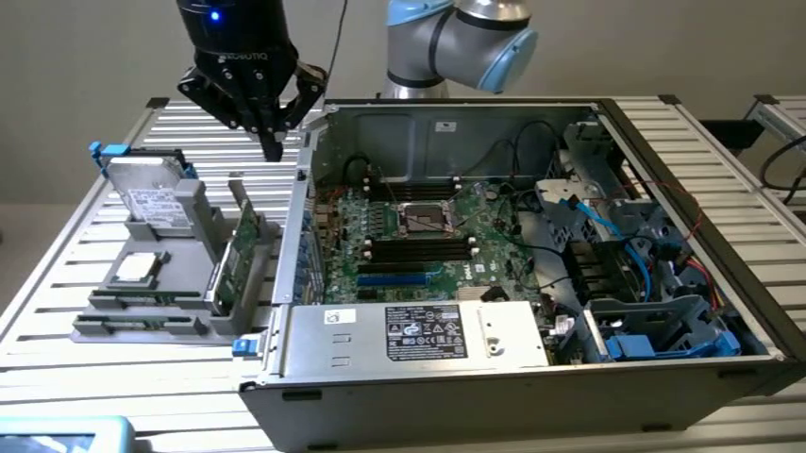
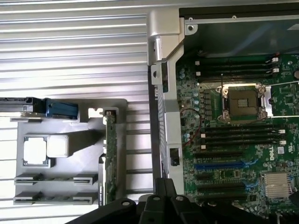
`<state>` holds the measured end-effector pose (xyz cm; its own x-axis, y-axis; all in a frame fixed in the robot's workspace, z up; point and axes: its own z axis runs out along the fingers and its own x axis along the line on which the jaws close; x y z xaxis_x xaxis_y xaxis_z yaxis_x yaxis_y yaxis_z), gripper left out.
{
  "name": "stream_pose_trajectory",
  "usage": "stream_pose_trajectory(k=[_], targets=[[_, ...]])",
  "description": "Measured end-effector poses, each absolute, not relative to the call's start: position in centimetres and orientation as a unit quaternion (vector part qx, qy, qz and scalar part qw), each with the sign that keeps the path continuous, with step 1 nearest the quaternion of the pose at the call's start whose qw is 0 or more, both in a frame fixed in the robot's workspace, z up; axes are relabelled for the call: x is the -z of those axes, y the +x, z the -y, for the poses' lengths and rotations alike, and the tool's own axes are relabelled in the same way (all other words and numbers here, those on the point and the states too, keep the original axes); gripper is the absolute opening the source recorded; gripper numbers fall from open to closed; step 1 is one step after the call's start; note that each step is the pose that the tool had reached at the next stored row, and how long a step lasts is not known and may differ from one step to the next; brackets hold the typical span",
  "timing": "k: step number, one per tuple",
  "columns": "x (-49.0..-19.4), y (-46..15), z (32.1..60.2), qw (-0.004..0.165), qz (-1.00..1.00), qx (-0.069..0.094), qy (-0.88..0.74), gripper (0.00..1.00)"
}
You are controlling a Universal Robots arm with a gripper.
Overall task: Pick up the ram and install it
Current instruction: 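Reach for the ram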
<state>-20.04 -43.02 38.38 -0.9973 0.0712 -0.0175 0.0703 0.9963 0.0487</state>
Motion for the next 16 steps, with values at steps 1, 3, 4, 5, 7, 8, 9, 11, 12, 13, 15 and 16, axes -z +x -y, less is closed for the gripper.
stream_pose_trajectory(k=[1, 3, 4, 5, 7, 8, 9, 11, 12, 13, 15, 16], targets=[[-38.3, -20.3, 43.2, 0.01, -0.999, -0.024, 0.035, 0.11], [-38.0, -20.7, 43.4, 0.01, -0.999, -0.024, 0.035, 0.11], [-37.9, -21.0, 43.6, 0.01, -0.999, -0.024, 0.035, 0.11], [-37.8, -21.2, 43.7, 0.01, -0.999, -0.024, 0.035, 0.11], [-37.6, -21.7, 44.0, 0.01, -0.999, -0.024, 0.035, 0.11], [-37.5, -21.9, 44.2, 0.01, -0.999, -0.024, 0.035, 0.11], [-37.4, -22.2, 44.3, 0.01, -0.999, -0.024, 0.035, 0.11], [-37.2, -22.7, 44.7, 0.01, -0.999, -0.024, 0.035, 0.11], [-37.1, -23.0, 44.9, 0.01, -0.999, -0.024, 0.035, 0.11], [-36.8, -23.5, 45.2, 0.01, -0.999, -0.024, 0.035, 0.11], [-36.6, -24.0, 45.5, 0.01, -0.999, -0.024, 0.035, 0.11], [-36.5, -24.2, 45.7, 0.01, -0.999, -0.024, 0.035, 0.11]])
